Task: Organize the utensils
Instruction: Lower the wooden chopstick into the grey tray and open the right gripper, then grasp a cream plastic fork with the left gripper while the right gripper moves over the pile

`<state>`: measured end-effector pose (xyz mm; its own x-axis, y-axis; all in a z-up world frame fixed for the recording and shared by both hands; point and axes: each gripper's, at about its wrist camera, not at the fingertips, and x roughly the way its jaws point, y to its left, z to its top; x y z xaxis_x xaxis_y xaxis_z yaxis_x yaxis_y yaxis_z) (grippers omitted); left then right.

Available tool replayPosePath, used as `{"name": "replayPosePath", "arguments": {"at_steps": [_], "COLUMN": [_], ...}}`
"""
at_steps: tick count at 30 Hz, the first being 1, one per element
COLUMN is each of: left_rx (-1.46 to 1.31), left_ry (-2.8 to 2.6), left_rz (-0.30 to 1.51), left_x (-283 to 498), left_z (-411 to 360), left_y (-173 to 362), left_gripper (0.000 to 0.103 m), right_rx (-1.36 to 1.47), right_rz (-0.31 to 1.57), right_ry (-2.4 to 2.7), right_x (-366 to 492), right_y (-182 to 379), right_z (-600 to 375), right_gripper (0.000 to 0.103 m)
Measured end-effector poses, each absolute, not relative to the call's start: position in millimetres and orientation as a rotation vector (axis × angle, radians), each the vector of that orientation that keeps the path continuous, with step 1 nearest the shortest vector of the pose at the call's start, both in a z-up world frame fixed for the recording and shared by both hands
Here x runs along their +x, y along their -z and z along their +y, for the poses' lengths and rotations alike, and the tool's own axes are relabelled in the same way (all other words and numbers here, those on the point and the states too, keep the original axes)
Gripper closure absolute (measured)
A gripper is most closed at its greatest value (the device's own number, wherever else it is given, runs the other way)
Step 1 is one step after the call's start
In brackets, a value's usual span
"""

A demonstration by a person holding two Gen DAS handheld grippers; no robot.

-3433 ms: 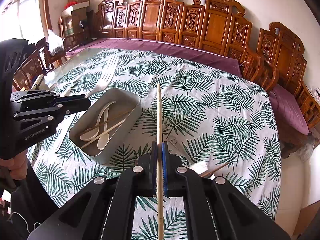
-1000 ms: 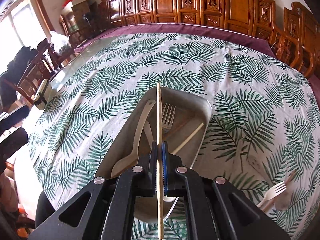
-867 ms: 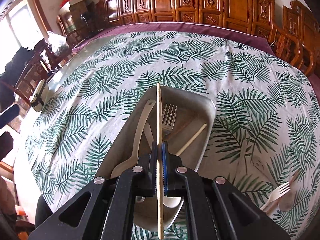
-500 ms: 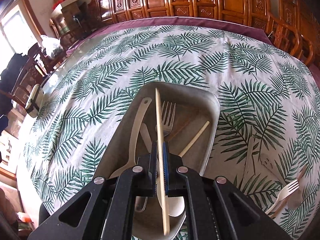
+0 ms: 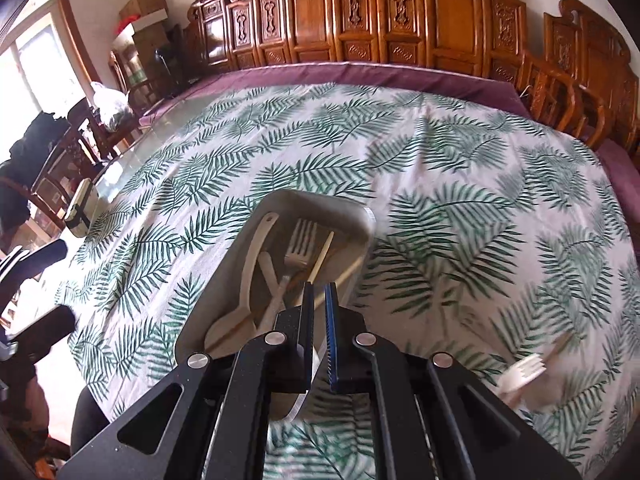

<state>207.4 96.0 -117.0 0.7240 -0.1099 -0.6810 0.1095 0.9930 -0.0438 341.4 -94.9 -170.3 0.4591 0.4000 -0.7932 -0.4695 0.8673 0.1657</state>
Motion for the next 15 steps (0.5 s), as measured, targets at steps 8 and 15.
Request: {"name": "replayPosePath", "arguments": {"at_steps": [8, 15], "left_rx": [0.023, 0.026], "left_ry": [0.191, 0.218], "left_rz": [0.775, 0.771], "left_x": [215, 223], "left_z": [47, 9], "left_y": [124, 129], "left_gripper": [0.017, 0.010], "right_rx": [-0.088, -0.054], "right_rz": [0.932, 0.942], "right_ry": [-0.486, -0.428], "right_x": [322, 313], "right_y": [162, 172], "right_z": [-149, -193], "right_gripper": [0.096, 0.096]}}
